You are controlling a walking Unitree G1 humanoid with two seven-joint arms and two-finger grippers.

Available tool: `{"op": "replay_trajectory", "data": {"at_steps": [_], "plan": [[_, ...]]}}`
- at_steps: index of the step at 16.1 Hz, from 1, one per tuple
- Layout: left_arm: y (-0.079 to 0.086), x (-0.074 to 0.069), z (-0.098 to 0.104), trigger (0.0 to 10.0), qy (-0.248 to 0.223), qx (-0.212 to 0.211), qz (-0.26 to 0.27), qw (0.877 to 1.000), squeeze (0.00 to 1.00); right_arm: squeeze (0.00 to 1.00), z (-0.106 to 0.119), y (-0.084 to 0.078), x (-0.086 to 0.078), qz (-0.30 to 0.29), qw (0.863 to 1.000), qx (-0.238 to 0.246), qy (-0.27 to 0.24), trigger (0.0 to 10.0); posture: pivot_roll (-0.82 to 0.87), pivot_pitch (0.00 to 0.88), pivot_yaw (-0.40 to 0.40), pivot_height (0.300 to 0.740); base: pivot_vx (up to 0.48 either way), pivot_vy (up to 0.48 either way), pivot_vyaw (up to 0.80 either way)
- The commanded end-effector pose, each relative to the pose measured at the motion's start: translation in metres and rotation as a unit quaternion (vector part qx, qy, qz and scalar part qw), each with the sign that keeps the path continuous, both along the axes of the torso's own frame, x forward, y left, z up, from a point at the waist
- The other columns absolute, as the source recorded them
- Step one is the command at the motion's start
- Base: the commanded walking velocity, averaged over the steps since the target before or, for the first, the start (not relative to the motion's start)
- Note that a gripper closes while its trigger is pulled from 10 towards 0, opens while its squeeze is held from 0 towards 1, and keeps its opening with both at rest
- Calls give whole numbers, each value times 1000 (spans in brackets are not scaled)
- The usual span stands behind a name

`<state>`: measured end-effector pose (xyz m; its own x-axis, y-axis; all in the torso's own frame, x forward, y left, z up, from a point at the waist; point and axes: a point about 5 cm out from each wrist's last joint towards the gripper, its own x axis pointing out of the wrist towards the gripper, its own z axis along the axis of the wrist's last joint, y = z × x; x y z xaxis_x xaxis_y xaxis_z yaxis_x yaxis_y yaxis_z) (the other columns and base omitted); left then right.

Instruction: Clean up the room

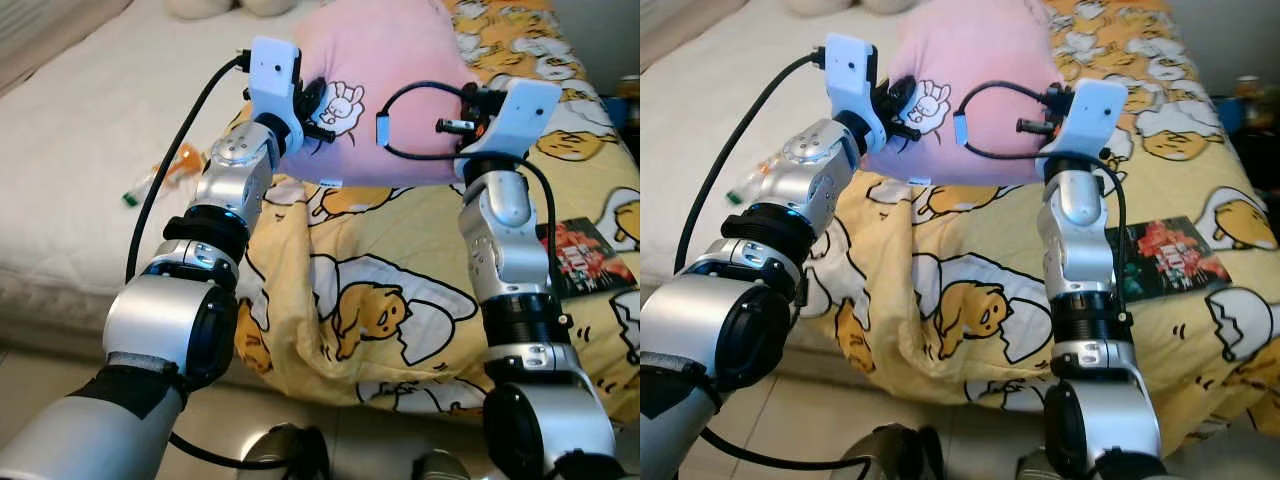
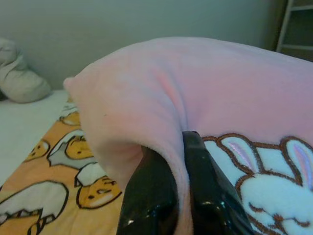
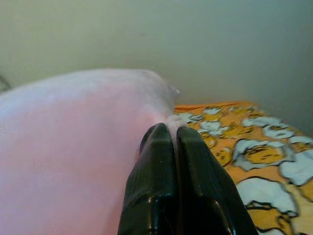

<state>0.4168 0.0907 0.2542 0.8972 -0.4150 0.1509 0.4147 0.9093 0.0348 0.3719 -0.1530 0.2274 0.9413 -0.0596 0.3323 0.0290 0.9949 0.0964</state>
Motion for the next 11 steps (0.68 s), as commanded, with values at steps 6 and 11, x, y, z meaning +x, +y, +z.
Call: {"op": "replay_trajectory", "data": {"at_steps": [6,11], "plan": [[6,-1,13,10000,-54,22,35,998,0,0,2,-3,-5,-8,1000,-8,-25,10000,-248,0,119,723,0,480,0],[6,-2,17,10000,-73,-2,65,995,0,0,10,-2,-4,-3,999,-24,-45,10000,-241,0,109,723,0,480,0]]}}
